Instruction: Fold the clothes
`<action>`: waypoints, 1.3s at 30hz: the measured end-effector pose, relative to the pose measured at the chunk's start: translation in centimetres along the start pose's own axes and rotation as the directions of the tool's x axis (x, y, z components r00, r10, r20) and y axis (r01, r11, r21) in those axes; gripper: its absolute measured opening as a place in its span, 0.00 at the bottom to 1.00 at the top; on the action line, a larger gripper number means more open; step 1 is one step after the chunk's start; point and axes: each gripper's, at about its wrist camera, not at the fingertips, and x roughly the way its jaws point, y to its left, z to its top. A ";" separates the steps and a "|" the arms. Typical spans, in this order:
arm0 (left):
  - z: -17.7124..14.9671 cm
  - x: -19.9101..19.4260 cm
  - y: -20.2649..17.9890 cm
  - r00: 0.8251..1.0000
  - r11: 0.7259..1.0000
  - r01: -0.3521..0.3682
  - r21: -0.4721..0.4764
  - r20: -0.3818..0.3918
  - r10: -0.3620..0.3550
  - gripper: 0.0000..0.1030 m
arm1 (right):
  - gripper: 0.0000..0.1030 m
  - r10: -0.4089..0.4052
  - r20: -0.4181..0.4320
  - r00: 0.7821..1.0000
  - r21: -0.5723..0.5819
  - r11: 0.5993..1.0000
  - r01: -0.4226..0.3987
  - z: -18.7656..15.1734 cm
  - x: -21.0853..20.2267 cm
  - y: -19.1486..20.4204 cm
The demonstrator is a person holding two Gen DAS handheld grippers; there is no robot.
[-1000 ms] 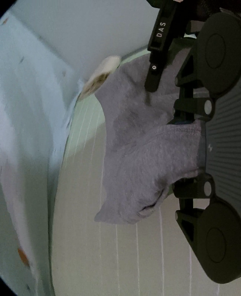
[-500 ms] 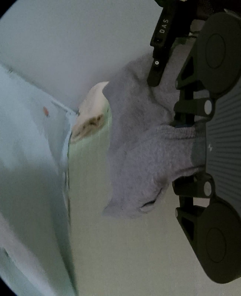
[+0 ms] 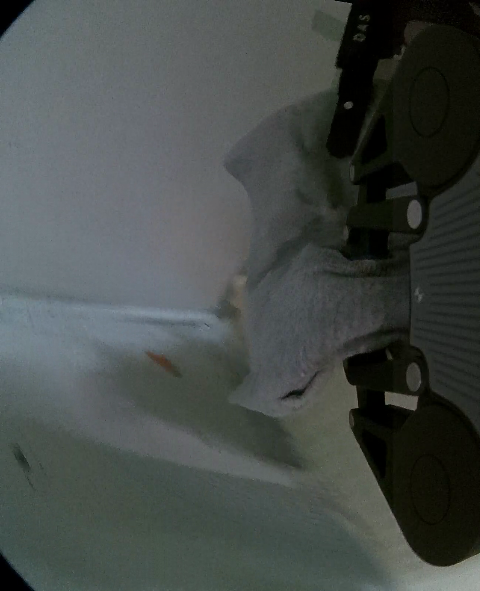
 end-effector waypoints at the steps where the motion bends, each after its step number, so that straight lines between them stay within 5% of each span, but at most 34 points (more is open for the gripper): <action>1: 1.7 1.1 0.0 1.000 0.999 0.017 0.029 0.003 -0.017 0.31 | 0.47 0.002 0.030 1.000 0.010 1.000 -0.003 0.7 0.6 -0.1; 6: 7.9 7.6 1.9 0.995 0.985 0.082 0.151 0.049 -0.090 0.35 | 0.48 -0.035 0.140 0.989 0.094 0.995 0.021 2.6 4.6 -1.9; 9: 8.9 13.3 4.0 0.997 0.988 0.044 0.147 0.049 -0.052 0.53 | 0.59 -0.134 0.110 0.985 0.132 0.984 0.119 1.4 8.7 -3.9; 12: 6.4 18.2 5.6 0.998 0.993 -0.065 0.096 0.002 0.066 0.58 | 0.69 -0.263 0.003 0.965 0.148 0.954 0.259 -0.4 12.2 -6.2; 16: 2.4 19.3 7.1 0.993 0.993 -0.115 0.008 0.013 0.115 0.74 | 0.77 -0.278 -0.020 0.960 0.166 0.946 0.277 -1.7 12.6 -7.7; 20: 1.0 16.3 8.4 0.986 0.987 -0.111 -0.113 0.112 0.123 0.93 | 0.86 -0.311 -0.044 0.950 0.084 0.946 0.313 -1.3 12.2 -7.2; 24: 1.1 12.8 9.1 0.967 0.975 -0.141 -0.171 0.186 0.173 0.96 | 0.98 -0.353 -0.061 0.934 0.005 0.935 0.354 -1.4 11.5 -6.2; 28: 1.4 9.4 8.1 0.954 0.966 -0.168 -0.199 0.215 0.210 0.99 | 0.99 -0.398 -0.039 0.917 -0.202 0.901 0.383 -2.8 9.9 -3.2; 33: -1.9 2.3 4.6 0.927 0.958 -0.174 -0.229 0.290 0.238 1.00 | 1.00 -0.388 0.055 0.920 -0.417 0.828 0.374 -4.3 6.6 1.3; 39: -8.2 -7.6 0.6 0.900 0.943 -0.160 -0.293 0.348 0.261 1.00 | 1.00 -0.348 0.120 0.930 -0.480 0.799 0.361 -5.5 0.8 5.2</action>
